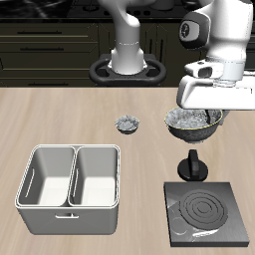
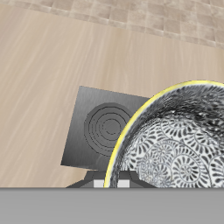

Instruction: Turn off the flat stove and place the largest bowl on it

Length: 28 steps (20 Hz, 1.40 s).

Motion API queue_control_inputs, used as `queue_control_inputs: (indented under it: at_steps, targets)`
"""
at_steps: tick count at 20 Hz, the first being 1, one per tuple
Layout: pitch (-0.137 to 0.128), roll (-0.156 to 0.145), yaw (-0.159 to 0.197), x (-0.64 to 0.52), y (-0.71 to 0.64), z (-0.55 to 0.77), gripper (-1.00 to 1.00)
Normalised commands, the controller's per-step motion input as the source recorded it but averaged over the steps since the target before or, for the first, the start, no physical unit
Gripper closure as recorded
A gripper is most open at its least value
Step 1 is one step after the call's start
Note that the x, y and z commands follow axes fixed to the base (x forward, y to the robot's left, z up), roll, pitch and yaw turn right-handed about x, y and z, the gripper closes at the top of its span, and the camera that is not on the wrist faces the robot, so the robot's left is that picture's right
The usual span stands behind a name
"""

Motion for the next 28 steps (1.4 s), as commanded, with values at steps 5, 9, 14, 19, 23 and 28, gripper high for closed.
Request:
queue_control_inputs:
  at_steps: [5, 9, 14, 19, 23, 28]
  targets:
    - [0.007, -0.031, -0.019, 0.28, -0.07, 0.03, 1.00]
    - [0.010, -0.006, -0.004, 0.23, 0.02, -0.06, 1.00]
    - [0.008, -0.030, -0.013, 0.24, -0.05, -0.08, 1.00]
    - [0.003, 0.007, -0.001, 0.07, 0.07, -0.05, 1.00]
    - [0.011, 0.009, -0.009, 0.09, 0.15, -0.11, 1.00]
    - [0.017, 0.013, 0.005, 0.08, 0.07, -0.14, 1.00]
